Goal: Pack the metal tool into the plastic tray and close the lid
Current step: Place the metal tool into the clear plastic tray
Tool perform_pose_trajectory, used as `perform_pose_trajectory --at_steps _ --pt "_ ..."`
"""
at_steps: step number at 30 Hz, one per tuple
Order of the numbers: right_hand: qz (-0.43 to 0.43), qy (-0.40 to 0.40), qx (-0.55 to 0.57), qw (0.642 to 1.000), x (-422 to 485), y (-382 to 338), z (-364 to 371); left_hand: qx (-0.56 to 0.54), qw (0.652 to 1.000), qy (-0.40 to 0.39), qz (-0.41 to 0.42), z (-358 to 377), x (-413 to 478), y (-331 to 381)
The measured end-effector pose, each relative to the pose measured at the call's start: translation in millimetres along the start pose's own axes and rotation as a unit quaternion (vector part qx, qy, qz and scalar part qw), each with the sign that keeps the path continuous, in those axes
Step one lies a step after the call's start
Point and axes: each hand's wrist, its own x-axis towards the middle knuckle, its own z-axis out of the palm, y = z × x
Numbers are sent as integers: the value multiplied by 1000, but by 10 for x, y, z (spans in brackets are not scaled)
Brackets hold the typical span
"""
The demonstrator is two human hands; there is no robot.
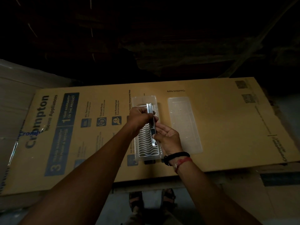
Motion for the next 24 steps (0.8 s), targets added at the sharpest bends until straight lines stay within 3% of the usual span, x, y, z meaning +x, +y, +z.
perform_pose_trajectory --at_steps 4,7,11,14,21,24 --pt "-8 24 -24 999 -22 18 38 23 1000 1 -7 5 39 19" --pt "-50 51 -129 989 -18 11 73 31 999 8 -20 21 46 13" --pt "-140 58 -374 915 -11 36 122 33 998 28 -47 62 7 -46" --pt "-158 57 -473 865 8 54 191 43 996 45 -69 62 -4 -95" --pt "-147 68 -562 811 31 -45 338 114 990 68 -49 57 22 -124" --pt "-132 64 -569 809 154 -27 375 137 986 86 -27 67 0 -91"
